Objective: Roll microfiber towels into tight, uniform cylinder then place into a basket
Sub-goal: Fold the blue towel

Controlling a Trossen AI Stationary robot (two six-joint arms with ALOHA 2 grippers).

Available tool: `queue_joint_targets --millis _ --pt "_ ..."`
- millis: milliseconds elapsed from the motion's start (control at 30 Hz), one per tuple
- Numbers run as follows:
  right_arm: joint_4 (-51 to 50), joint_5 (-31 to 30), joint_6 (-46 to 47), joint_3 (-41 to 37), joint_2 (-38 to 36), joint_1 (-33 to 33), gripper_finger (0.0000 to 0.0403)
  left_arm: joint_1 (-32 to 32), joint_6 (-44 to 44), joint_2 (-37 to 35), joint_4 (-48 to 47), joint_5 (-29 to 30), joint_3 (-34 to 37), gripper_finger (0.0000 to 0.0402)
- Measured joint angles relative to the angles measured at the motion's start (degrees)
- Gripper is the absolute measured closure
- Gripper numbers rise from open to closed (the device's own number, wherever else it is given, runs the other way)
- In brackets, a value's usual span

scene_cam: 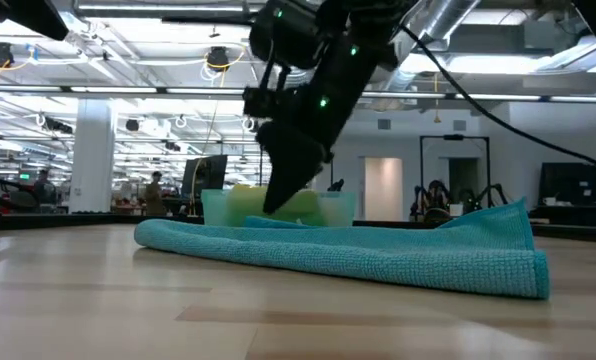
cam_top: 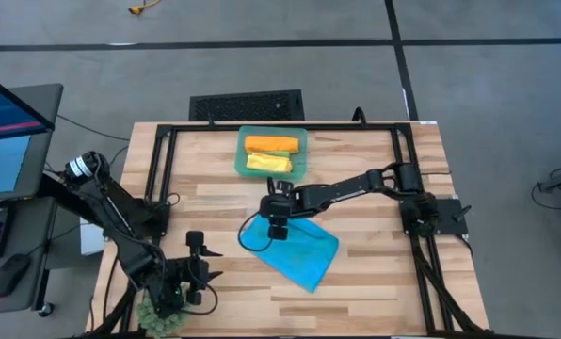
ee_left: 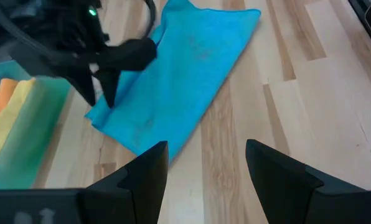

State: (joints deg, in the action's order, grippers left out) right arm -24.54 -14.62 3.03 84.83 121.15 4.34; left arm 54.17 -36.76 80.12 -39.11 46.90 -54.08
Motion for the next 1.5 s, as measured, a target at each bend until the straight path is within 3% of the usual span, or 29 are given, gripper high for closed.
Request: queue_joint_targets --millis 333,533,933,1133,1400,1500 --pt "-0.25 0.03 2.99 0.03 0.12 -1.6 0.0242 0.0 0.01 0.02 -0.01 0.31 0.02 0.0194" --pt "-0.69 5.05 4.5 0.01 0.12 -1.85 0.0254 0.0 0.01 0.02 -0.03 0.3 0.02 0.0194" --pt "-0.5 5.03 6.21 -0.15 2.26 -1.85 0.027 0.0 -0.01 0.02 -0.07 0.3 0.07 0.0194" --pt "-0.74 5.19 6.13 -0.08 2.11 -1.86 0.0302 0.0 0.01 0.02 -0.17 0.3 0.07 0.0194" --pt "-1.01 5.15 6.09 -0.04 1.39 -1.86 0.0386 0.0 -0.04 0.03 -0.2 0.27 0.07 0.0194" --pt "-2.03 3.36 6.12 0.02 0.55 -1.86 0.0392 0.0 -0.04 0.02 -0.21 0.27 0.07 0.0194"
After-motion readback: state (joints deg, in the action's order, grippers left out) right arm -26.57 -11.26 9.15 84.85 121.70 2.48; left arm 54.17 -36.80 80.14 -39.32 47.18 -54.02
